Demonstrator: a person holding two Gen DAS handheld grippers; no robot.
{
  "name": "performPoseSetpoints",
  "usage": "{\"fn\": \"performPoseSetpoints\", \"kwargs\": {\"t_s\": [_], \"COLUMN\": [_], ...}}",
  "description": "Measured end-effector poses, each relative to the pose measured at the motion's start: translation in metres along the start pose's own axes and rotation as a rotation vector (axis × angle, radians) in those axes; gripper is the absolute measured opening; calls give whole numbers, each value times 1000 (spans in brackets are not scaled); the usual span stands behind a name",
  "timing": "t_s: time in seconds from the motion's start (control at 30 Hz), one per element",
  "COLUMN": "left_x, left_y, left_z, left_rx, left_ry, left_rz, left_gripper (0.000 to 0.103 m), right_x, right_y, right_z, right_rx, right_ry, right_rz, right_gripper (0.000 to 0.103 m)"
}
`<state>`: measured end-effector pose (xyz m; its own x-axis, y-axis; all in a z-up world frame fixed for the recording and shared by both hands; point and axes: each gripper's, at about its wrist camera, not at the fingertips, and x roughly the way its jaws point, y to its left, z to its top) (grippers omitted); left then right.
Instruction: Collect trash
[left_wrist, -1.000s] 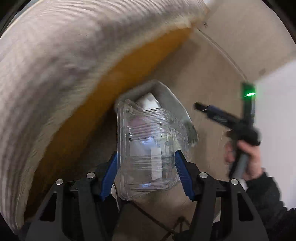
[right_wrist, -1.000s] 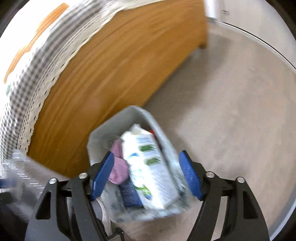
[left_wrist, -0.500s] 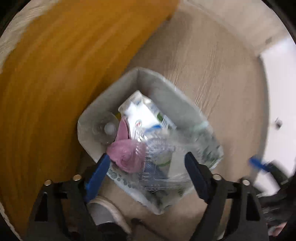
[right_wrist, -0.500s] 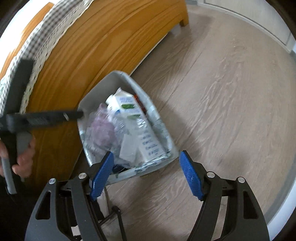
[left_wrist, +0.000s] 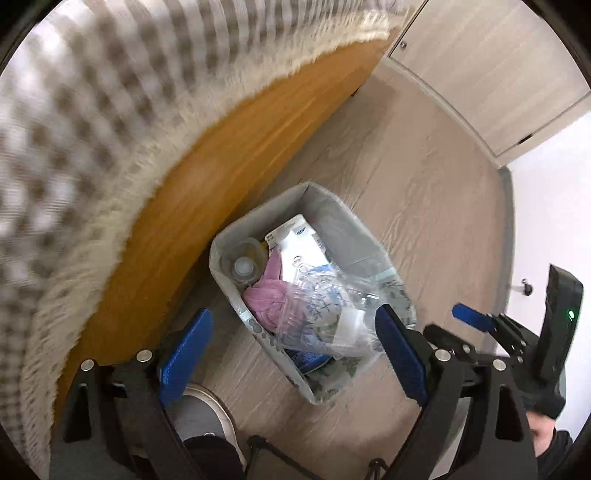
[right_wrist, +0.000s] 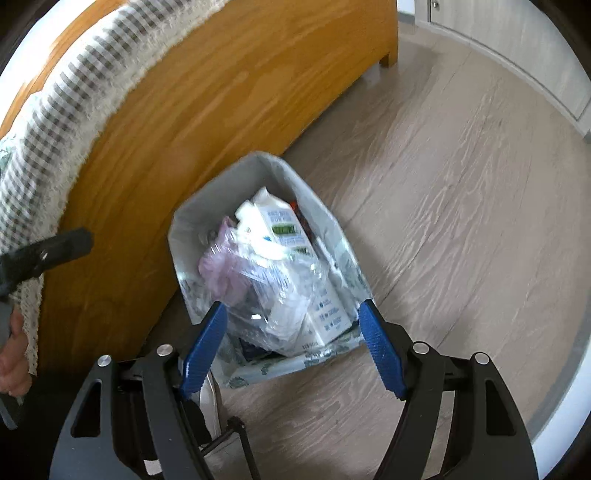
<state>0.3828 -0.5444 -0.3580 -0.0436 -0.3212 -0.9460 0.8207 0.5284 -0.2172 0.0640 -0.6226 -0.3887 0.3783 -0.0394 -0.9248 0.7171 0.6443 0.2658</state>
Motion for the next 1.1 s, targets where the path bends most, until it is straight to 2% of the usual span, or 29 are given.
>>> {"fn": "performPoseSetpoints", "kwargs": {"t_s": [0.1, 0.23, 0.37, 0.47, 0.57, 0.63, 0.7, 0.77, 0.83, 0.97, 1.0, 1.1], "left_x": [-46, -130, -214, -279, -323, -354, -381, -411, -436, -465, -471, -481], "left_y": [7, 35, 88, 146, 195, 237, 275, 323, 365, 448, 475, 517], "left_z": [-4, -16, -43, -74, -96, -110, -118, -122, -120, -109, -103, -98], "left_rx": [10, -26, -143, -265, -335, -374, -415, -481, -539, -633, -652, -683], "left_ry": [-87, -249, -418, -527, -576, -602, -627, -650, -656, -630, -624, -654], "left_rz": [-19, -14, 56, 132, 231, 325, 398, 465, 489, 539, 558, 568], "left_gripper": [87, 87, 92, 93, 93, 94, 96, 96, 96, 96, 96, 96], "right_x": [-26, -58, -93, -114, -129, -137, -143, -147, -142, -117, -110, -85], "right_y": [18, 61, 135, 210, 296, 354, 413, 478, 537, 645, 664, 719], "right_z": [14, 31, 51, 63, 75, 85, 98, 113, 129, 158, 164, 185], "right_rx": [-44, -135, -258, -371, -486, -542, -594, -650, -698, -743, -743, -702], "right_ry": [-49, -112, -194, -242, -282, -297, -292, -294, -260, -203, -191, -143], "right_rz": [-20, -22, 28, 90, 159, 203, 233, 262, 286, 280, 279, 275], "right_gripper": [71, 71, 71, 71, 71, 71, 80, 80, 80, 80, 80, 80]}}
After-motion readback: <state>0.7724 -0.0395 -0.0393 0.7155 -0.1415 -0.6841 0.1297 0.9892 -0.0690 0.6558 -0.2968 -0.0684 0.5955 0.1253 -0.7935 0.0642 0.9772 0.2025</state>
